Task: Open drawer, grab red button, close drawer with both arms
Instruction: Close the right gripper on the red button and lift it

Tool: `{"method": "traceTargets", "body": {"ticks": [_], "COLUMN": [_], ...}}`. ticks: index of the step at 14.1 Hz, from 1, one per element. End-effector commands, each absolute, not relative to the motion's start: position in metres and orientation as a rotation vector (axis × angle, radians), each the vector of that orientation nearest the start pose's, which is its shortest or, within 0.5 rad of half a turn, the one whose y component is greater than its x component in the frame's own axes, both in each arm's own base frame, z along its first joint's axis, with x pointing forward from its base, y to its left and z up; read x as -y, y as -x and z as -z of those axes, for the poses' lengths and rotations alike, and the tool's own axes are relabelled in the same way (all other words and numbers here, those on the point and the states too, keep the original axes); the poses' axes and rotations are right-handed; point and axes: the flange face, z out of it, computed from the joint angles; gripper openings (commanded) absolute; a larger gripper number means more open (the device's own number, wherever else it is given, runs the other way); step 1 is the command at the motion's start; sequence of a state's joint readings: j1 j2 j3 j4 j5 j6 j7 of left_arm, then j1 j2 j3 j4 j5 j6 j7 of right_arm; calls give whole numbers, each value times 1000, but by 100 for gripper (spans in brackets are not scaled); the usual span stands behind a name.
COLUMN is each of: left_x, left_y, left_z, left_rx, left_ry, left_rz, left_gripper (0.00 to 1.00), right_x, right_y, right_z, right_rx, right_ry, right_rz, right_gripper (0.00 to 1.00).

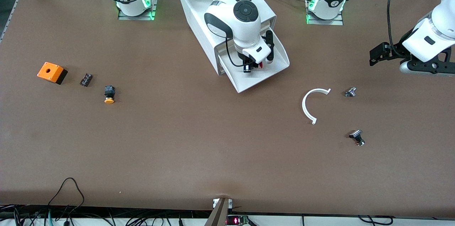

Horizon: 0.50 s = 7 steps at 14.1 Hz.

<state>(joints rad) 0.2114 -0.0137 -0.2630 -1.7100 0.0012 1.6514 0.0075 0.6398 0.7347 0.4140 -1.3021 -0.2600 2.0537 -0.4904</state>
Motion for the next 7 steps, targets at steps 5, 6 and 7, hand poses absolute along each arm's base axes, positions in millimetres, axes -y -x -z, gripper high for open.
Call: {"method": "traceTargets", "body": {"ticks": [5, 6, 7], "left_x": [29, 31, 32], "left_y": [-551, -551, -551], "left_z": [-577, -577, -577], "left_rx": [-73, -81, -85], "left_ry": [3144, 3142, 3142], "left_rz": [-78, -73, -73], "left_gripper": [100, 100, 100], "right_x": [-574, -568, -561], "right_y": [-456, -460, -465], "right_z": [-402, -414, -422], "right_rx": [2077, 2051, 2014], "right_ry": [2366, 2392, 2429], "right_rz": [136, 153, 161], "right_gripper": [30, 30, 30]}}
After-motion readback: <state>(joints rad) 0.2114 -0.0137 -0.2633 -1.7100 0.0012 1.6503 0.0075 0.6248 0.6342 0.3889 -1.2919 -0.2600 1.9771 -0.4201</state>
